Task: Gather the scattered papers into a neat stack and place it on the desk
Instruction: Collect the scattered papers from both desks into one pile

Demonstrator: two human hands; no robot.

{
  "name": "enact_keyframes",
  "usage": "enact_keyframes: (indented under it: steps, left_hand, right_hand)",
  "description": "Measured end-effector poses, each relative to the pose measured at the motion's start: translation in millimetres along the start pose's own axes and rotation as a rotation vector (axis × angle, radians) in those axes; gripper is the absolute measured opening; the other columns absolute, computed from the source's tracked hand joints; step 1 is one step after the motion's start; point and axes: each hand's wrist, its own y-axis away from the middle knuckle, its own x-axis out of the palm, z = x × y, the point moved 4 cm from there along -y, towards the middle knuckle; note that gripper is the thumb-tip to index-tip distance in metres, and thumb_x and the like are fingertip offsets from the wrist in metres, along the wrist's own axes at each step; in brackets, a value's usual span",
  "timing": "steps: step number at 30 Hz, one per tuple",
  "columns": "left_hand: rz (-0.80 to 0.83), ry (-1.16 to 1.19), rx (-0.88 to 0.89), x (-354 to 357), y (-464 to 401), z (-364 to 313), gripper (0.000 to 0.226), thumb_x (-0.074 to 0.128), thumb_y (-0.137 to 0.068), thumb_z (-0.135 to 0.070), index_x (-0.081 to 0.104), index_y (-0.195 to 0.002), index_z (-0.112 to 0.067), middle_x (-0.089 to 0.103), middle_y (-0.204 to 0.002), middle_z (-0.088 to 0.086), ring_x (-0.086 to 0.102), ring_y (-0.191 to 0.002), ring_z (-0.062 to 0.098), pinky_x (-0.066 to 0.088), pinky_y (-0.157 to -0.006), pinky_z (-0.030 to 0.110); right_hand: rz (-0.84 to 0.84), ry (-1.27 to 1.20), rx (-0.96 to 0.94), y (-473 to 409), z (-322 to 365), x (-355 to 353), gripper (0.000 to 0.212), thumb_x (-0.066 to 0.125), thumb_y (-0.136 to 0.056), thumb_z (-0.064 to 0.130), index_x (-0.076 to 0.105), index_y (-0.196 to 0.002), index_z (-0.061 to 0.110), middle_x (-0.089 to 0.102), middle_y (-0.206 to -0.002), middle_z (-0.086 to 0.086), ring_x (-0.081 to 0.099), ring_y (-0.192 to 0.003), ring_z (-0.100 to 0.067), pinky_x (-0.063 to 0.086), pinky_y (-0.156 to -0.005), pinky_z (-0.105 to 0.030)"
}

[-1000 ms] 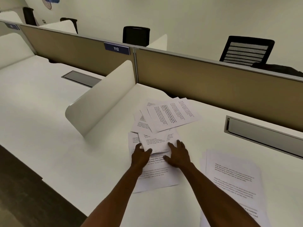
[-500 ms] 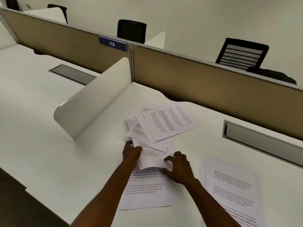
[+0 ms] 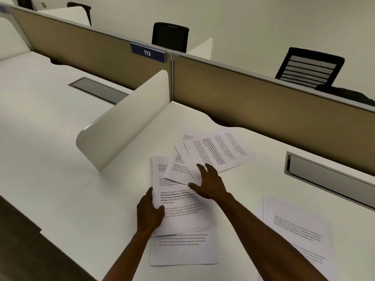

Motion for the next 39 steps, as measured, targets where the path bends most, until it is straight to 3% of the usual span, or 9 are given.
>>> enact_keyframes:
  steps: [2, 4, 12, 18, 23, 27, 30, 33, 39]
  left_hand:
    - [0.011, -0.071, 0.040, 1.6, 2.4, 0.4, 0.090, 0.075, -0.080, -0.007, 0.027, -0.155, -0.009, 0.051, -0.135, 0.017, 0.052, -0.124, 0.029, 0.040, -0.102, 0.029]
    - [0.026, -0.090, 0.073, 3.0, 3.0, 0.7, 0.090, 0.074, -0.081, -0.007, 0.024, -0.156, -0.011, 0.048, -0.134, 0.015, 0.050, -0.124, 0.027, 0.035, -0.097, 0.021]
    - [0.078, -0.065, 0.096, 4.5, 4.9, 2.9, 0.066, 0.069, -0.083, -0.002, 0.047, -0.145, -0.009, 0.041, -0.135, 0.009, 0.045, -0.130, 0.023, 0.030, -0.104, 0.015]
    - [0.112, -0.091, 0.089, 5.8, -0.8, 5.6, 0.066, 0.071, -0.080, -0.003, 0.050, -0.143, -0.007, 0.039, -0.136, 0.007, 0.045, -0.130, 0.022, 0.031, -0.102, 0.014]
    - [0.100, -0.086, 0.099, 8.1, -4.3, 12.9, 0.066, 0.073, -0.080, -0.010, 0.051, -0.142, -0.007, 0.038, -0.136, 0.005, 0.046, -0.130, 0.023, 0.034, -0.101, 0.016]
    - [0.035, -0.135, 0.135, 15.1, 0.0, 12.9, 0.068, 0.074, -0.082, -0.034, 0.050, -0.143, -0.014, 0.029, -0.150, 0.006, 0.038, -0.138, 0.027, 0.041, -0.104, 0.027]
    - [-0.063, -0.347, 0.172, 25.5, 7.0, 9.3, 0.072, 0.062, -0.084, -0.058, 0.049, -0.145, -0.022, 0.014, -0.163, 0.011, 0.019, -0.147, 0.034, 0.031, -0.115, 0.048]
    - [-0.037, -0.494, 0.187, 36.8, 8.9, 7.6, 0.079, 0.047, -0.086, -0.069, 0.035, -0.153, -0.029, -0.001, -0.168, 0.009, 0.007, -0.151, 0.035, 0.017, -0.119, 0.051]
    - [0.065, -0.623, 0.209, 51.6, 6.4, 11.8, 0.092, 0.043, -0.082, -0.076, 0.008, -0.158, -0.038, -0.022, -0.165, 0.002, -0.014, -0.153, 0.034, 0.005, -0.118, 0.055]
  right_hand:
    - [0.084, 0.103, -0.014, -10.7, 6.3, 8.6, 0.090, 0.053, -0.089, 0.062, 0.002, -0.157, 0.033, -0.004, -0.166, -0.011, 0.005, -0.152, -0.032, 0.022, -0.119, -0.053]
    - [0.146, 0.193, -0.037, -15.9, 10.2, 15.6, 0.081, 0.045, -0.092, 0.062, 0.000, -0.155, 0.040, -0.007, -0.166, -0.011, 0.005, -0.151, -0.035, 0.023, -0.118, -0.056]
    - [0.059, 0.204, -0.083, -1.3, 8.7, 27.9, 0.064, 0.048, -0.091, 0.061, 0.039, -0.147, 0.032, 0.018, -0.164, -0.008, 0.017, -0.148, -0.031, 0.028, -0.115, -0.051]
    - [-0.010, 0.200, -0.154, 31.4, -0.7, 38.4, 0.054, 0.049, -0.090, 0.060, 0.052, -0.131, 0.024, 0.032, -0.158, -0.007, 0.025, -0.146, -0.027, 0.033, -0.114, -0.042]
    - [-0.158, 0.183, -0.265, 63.9, 0.9, 47.7, 0.048, 0.048, -0.090, 0.060, 0.064, -0.104, 0.017, 0.063, -0.123, -0.002, 0.045, -0.132, -0.028, 0.041, -0.104, -0.036]
    - [-0.381, -0.068, -0.212, 74.5, -6.6, 38.8, 0.035, 0.059, -0.086, 0.054, 0.067, -0.100, 0.023, 0.069, -0.101, 0.001, 0.062, -0.106, -0.020, 0.051, -0.090, -0.034]
    - [-0.468, -0.242, 0.081, 62.2, -23.8, 26.7, 0.052, 0.061, -0.086, 0.055, 0.058, -0.125, 0.022, 0.060, -0.129, -0.007, 0.052, -0.124, -0.026, 0.046, -0.102, -0.041]
    - [-0.266, -0.156, 0.376, 45.2, -40.7, 22.6, 0.086, 0.057, -0.084, 0.066, 0.032, -0.149, 0.016, 0.030, -0.155, -0.022, 0.023, -0.146, -0.038, 0.029, -0.117, -0.049]
    - [-0.164, -0.061, 0.383, 28.4, -31.2, 22.9, 0.099, 0.061, -0.079, 0.067, 0.018, -0.154, 0.019, 0.022, -0.160, -0.017, 0.019, -0.147, -0.036, 0.027, -0.115, -0.050]
